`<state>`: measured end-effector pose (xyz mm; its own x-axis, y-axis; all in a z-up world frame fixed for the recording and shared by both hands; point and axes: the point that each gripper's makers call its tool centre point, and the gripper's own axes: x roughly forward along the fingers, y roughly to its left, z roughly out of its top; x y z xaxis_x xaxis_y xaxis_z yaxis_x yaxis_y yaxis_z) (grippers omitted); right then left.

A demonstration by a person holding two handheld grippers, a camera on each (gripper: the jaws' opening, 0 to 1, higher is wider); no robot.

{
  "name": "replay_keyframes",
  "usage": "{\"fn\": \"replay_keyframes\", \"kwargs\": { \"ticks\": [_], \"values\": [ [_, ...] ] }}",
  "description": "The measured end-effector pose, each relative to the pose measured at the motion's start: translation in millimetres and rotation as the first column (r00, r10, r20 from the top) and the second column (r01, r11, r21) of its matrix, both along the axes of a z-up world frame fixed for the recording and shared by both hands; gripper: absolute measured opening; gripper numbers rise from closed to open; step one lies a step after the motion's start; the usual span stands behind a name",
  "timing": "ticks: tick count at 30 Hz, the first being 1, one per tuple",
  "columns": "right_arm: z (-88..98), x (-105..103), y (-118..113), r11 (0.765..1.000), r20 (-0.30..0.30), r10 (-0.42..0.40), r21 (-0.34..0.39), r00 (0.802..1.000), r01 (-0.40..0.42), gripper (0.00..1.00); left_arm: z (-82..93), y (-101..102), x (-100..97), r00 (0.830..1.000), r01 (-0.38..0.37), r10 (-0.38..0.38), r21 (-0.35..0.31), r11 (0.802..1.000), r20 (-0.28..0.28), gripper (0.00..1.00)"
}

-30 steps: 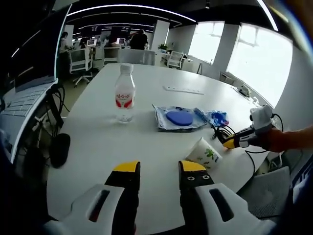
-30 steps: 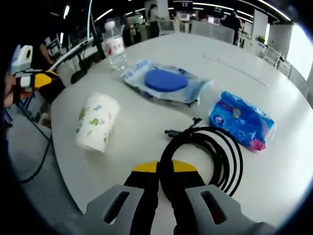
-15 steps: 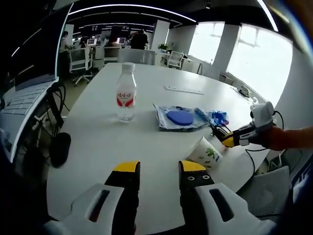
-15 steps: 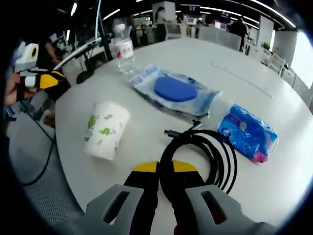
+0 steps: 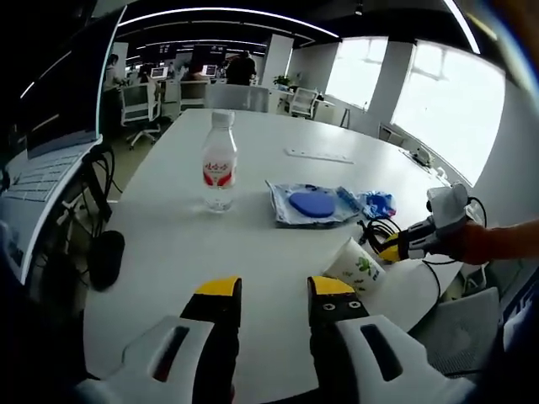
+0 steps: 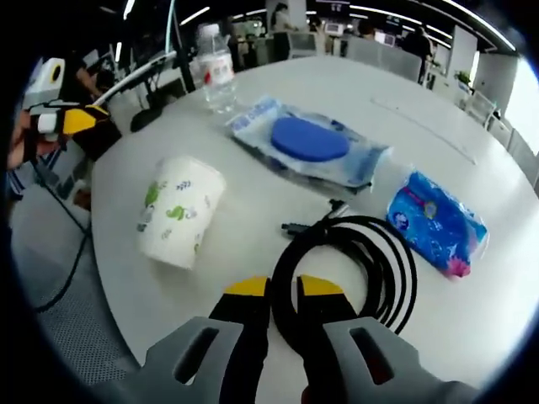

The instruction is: Arrange the tabletop items into an orderly group along one side of the table until the central work area is clear of visible clutter.

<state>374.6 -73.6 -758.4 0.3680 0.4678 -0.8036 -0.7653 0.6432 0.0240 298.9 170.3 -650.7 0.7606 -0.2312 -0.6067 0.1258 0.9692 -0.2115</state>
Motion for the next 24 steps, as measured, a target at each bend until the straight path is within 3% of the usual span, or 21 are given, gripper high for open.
{"fn": "replay_keyframes", "kwargs": {
  "ticks": [4, 24],
  "values": [
    [1.4, 3, -3, 1.0, 0.008, -0.015, 0.001, 1.0, 0.015, 0.19, -0.6, -1, 1.1, 1.0, 0.001, -0.001, -0.001, 1.0, -0.001, 0.3],
    [17.7, 1, -18, 0.994, 0.006, -0.091, 0.064, 0.996, 0.091, 0.21, -0.2, -6, 5.7, 1.0, 0.01, -0.01, 0.001, 1.0, -0.012, 0.29]
  ]
}}
